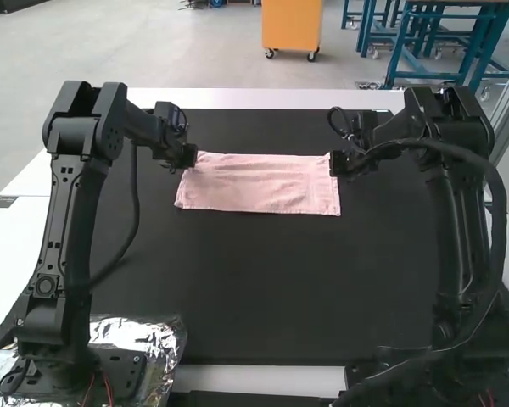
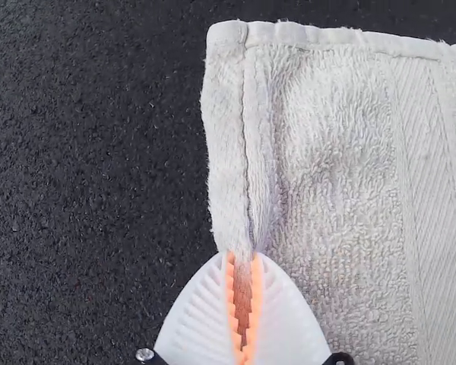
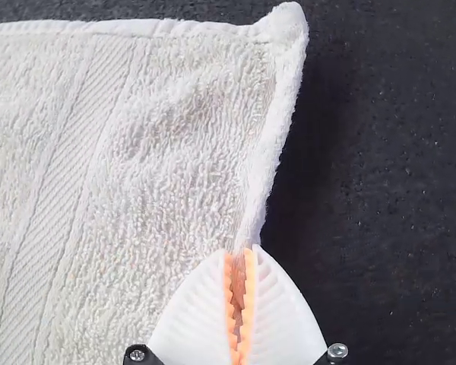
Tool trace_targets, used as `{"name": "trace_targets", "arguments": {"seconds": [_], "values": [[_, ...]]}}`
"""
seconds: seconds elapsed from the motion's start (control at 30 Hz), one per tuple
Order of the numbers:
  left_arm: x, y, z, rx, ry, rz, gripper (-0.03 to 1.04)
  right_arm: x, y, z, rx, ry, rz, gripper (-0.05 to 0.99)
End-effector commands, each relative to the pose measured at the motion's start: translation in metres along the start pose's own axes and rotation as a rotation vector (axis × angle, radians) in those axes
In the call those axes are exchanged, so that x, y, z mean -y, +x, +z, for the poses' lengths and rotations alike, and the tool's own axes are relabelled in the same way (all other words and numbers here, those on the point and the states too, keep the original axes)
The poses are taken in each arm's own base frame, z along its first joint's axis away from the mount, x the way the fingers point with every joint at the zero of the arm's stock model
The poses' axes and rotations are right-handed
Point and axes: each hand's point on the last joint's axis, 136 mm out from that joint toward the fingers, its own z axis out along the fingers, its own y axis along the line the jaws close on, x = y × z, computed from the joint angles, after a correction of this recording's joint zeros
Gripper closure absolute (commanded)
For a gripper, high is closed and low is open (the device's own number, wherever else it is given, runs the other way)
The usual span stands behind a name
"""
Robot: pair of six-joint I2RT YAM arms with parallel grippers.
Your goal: Fold the towel.
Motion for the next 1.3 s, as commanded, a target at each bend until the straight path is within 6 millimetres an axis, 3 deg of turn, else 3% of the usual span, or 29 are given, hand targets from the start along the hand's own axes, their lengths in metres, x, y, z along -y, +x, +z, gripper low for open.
{"name": "trace_targets", "arguments": {"seconds": [0.0, 0.13, 0.37, 1.0, 1.27], "values": [[0.0, -0.037, -0.024, 0.081, 0.032, 0.007, 0.99, -0.021, -0.029, -0.019, 0.047, -0.063, -0.005, 0.96], [0.002, -0.048, -0.036, 0.101, 0.04, 0.009, 0.99, -0.029, -0.045, -0.032, 0.077, -0.087, 0.005, 0.96], [0.009, -0.057, -0.055, 0.101, 0.069, 0.011, 0.99, -0.032, -0.051, -0.052, 0.074, -0.104, 0.008, 0.96], [-0.017, -0.029, -0.108, 0.064, 0.054, 0.017, 0.99, -0.031, -0.034, -0.099, 0.055, -0.12, 0.033, 0.96], [-0.009, -0.007, -0.132, 0.073, 0.064, 0.039, 0.99, -0.039, -0.025, -0.126, 0.056, -0.129, 0.035, 0.96]]}}
